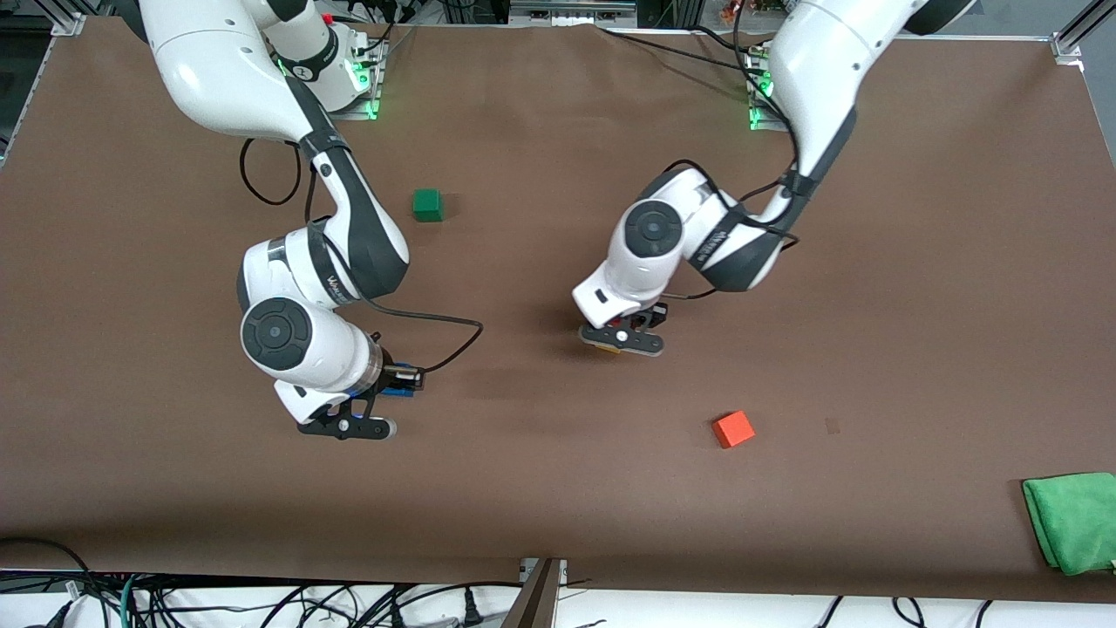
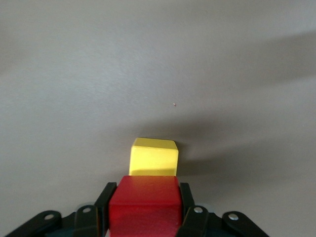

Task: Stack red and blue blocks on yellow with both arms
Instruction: 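Lower the red block onto the yellow block and open the left gripper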

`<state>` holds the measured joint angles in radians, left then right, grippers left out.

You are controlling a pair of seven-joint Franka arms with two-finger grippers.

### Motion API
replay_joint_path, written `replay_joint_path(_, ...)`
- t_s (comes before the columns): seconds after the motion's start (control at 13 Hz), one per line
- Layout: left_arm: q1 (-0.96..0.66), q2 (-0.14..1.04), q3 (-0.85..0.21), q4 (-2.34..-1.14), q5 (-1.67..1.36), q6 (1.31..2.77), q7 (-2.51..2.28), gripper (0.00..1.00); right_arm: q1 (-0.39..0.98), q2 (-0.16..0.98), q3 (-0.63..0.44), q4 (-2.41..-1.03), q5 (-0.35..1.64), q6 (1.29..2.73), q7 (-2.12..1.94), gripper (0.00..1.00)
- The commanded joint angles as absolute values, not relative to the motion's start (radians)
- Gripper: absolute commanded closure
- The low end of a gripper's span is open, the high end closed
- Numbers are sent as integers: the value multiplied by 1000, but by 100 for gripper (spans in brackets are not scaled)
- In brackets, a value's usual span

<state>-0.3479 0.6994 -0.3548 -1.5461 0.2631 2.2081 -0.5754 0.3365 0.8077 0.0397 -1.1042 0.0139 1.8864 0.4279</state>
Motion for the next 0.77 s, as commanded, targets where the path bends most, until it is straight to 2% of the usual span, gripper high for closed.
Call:
replay_joint_path(0.0, -411, 755, -322, -1470, 304, 2203, -575, 100, 356, 828, 43, -1069, 14, 1905, 442, 77)
replay_joint_path(0.46, -414, 770, -310, -1462, 380, 2206, -572, 100, 387, 830, 41, -1069, 14, 1919, 538, 77)
replay_joint_path(0.54, -414, 770, -310, -1462, 380, 2206, -575, 97, 388, 830, 43, -1066, 14, 1919, 548, 77)
replay_joint_path(0.62, -411, 770, -310, -1462, 371, 2206, -578, 60, 391, 830, 43, -1063, 15, 1921, 563, 77)
replay_joint_path(0.69, -410, 769, -311, -1460, 367, 2206, -584, 1, 394, 830, 43, -1063, 15, 1927, 583, 77)
